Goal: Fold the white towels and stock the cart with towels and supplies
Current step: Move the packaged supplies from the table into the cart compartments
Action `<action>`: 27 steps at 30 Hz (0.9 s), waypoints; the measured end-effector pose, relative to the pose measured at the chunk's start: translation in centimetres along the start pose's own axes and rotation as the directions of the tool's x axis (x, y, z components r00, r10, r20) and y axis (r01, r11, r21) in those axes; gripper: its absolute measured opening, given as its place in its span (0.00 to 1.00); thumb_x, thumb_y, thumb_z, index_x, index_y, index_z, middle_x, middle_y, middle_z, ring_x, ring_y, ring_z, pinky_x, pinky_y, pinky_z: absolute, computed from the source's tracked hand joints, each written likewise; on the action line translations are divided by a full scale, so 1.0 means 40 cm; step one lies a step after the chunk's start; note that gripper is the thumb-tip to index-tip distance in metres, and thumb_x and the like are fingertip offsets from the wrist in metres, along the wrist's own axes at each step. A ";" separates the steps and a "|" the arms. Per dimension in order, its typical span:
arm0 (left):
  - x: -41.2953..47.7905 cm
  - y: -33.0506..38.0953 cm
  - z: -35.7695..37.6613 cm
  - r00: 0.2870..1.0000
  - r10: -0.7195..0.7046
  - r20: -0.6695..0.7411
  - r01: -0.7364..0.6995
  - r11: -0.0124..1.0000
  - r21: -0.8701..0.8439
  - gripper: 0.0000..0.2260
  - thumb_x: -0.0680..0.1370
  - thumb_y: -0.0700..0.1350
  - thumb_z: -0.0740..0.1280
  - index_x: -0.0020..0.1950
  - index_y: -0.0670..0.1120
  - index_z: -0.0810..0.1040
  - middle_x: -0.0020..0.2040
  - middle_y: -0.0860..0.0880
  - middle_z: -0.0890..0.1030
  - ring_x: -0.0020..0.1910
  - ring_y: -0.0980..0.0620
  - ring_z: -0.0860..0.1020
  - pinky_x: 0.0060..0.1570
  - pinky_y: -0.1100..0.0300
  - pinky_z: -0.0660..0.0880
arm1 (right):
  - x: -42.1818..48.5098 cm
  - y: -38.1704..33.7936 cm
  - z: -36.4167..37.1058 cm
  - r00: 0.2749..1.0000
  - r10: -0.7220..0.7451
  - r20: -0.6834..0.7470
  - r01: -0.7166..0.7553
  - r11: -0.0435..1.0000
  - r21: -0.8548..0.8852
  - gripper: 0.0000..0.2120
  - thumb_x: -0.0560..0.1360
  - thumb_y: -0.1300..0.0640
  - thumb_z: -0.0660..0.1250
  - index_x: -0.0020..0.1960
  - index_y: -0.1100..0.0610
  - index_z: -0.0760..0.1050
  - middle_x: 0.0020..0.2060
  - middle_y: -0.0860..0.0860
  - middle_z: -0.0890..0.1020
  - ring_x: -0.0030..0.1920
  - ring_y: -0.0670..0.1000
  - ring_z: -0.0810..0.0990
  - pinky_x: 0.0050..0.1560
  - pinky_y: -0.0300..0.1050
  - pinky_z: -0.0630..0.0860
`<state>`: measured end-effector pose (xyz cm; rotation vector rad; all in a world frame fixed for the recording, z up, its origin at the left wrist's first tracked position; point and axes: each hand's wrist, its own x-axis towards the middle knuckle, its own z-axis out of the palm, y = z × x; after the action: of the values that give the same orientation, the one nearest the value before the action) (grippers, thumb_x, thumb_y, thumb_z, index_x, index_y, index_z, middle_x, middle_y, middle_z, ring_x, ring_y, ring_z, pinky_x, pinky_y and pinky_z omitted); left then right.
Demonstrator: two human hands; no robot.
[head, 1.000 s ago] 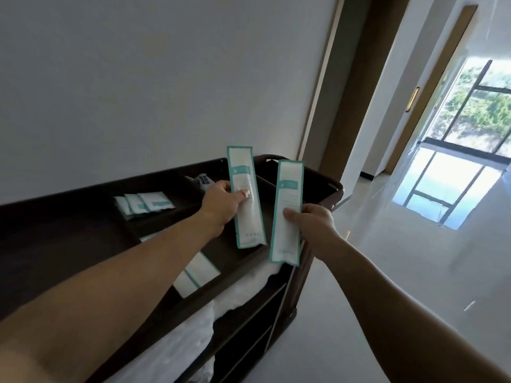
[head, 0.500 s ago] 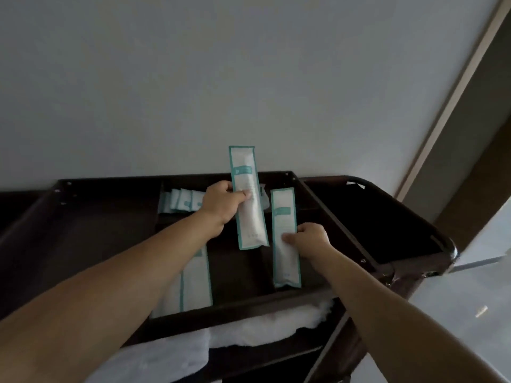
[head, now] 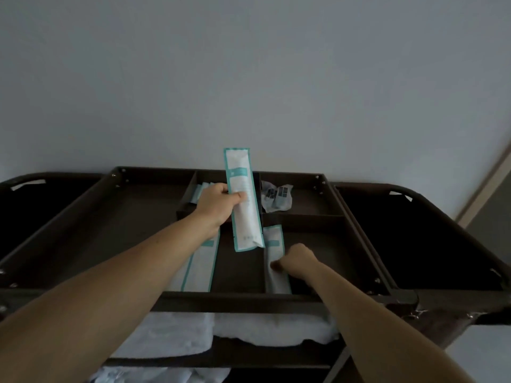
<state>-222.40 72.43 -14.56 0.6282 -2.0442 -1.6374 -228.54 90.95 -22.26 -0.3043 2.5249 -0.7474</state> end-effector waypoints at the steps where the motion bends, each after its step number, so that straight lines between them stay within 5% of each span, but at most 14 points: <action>1: 0.001 0.001 0.000 1.000 0.002 -0.003 -0.002 1.000 0.001 0.04 0.75 0.42 0.73 0.47 0.45 0.79 0.45 0.50 0.82 0.42 0.53 0.80 0.39 0.60 0.73 | -0.005 -0.004 -0.009 1.000 -0.014 0.003 0.015 0.995 -0.097 0.21 0.74 0.46 0.73 0.56 0.62 0.78 0.51 0.56 0.81 0.49 0.56 0.80 0.44 0.42 0.72; 5: 0.003 0.002 0.001 1.000 -0.002 -0.002 0.002 0.999 0.033 0.05 0.77 0.43 0.71 0.45 0.42 0.79 0.44 0.48 0.81 0.41 0.53 0.78 0.39 0.61 0.72 | -0.024 -0.006 -0.038 1.000 -0.014 0.008 0.016 0.957 -0.288 0.30 0.71 0.36 0.71 0.62 0.58 0.76 0.57 0.54 0.81 0.55 0.55 0.80 0.52 0.46 0.74; 8: 0.007 0.003 0.009 0.999 -0.026 0.033 0.024 0.998 0.053 0.09 0.77 0.44 0.70 0.46 0.38 0.79 0.44 0.46 0.81 0.43 0.50 0.78 0.42 0.58 0.73 | -0.033 -0.014 -0.053 0.996 -0.078 -0.039 0.061 0.943 -0.328 0.28 0.71 0.39 0.73 0.62 0.58 0.75 0.57 0.54 0.81 0.57 0.55 0.80 0.51 0.46 0.75; 12: 0.015 0.007 0.028 0.990 -0.064 0.122 0.066 0.998 -0.011 0.06 0.74 0.47 0.71 0.39 0.45 0.82 0.41 0.44 0.83 0.46 0.41 0.81 0.49 0.45 0.78 | -0.055 -0.058 -0.104 0.944 -0.250 -0.215 0.283 0.949 0.139 0.16 0.78 0.45 0.68 0.50 0.58 0.80 0.44 0.54 0.84 0.39 0.51 0.81 0.41 0.46 0.77; 14: 0.011 0.012 0.048 0.968 -0.102 0.231 0.129 0.986 -0.104 0.06 0.75 0.44 0.72 0.37 0.48 0.82 0.40 0.45 0.83 0.45 0.42 0.82 0.47 0.44 0.81 | -0.079 -0.079 -0.131 0.949 -0.266 -0.171 0.312 0.880 0.359 0.14 0.79 0.45 0.66 0.51 0.55 0.79 0.45 0.52 0.84 0.35 0.47 0.79 0.35 0.40 0.75; 17: -0.003 0.022 0.083 0.928 -0.113 0.355 0.187 0.965 -0.182 0.03 0.78 0.42 0.70 0.44 0.44 0.80 0.44 0.44 0.83 0.45 0.44 0.83 0.40 0.50 0.80 | -0.098 -0.085 -0.147 0.945 -0.310 -0.101 0.322 0.836 0.444 0.12 0.78 0.48 0.69 0.56 0.55 0.78 0.43 0.49 0.84 0.30 0.41 0.81 0.30 0.34 0.73; 22: -0.014 0.019 0.122 0.919 -0.077 0.387 0.108 0.992 -0.059 0.02 0.79 0.43 0.69 0.47 0.46 0.80 0.45 0.45 0.82 0.42 0.48 0.81 0.33 0.56 0.78 | -0.071 -0.038 -0.142 0.932 -0.284 -0.227 0.356 0.837 0.415 0.10 0.74 0.56 0.75 0.54 0.58 0.81 0.45 0.50 0.86 0.44 0.47 0.85 0.40 0.37 0.81; 27: 0.002 0.016 0.103 0.979 0.004 0.203 -0.031 0.991 0.129 0.02 0.78 0.44 0.67 0.49 0.47 0.79 0.46 0.47 0.82 0.39 0.53 0.80 0.32 0.60 0.76 | -0.030 0.057 -0.129 0.995 -0.090 -0.049 0.097 0.977 0.190 0.10 0.74 0.53 0.75 0.43 0.60 0.80 0.32 0.50 0.81 0.29 0.46 0.79 0.31 0.37 0.74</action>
<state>-224.96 75.71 -14.75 0.5030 -2.3121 -1.6240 -230.31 95.54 -19.31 -0.3461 2.4653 -1.0354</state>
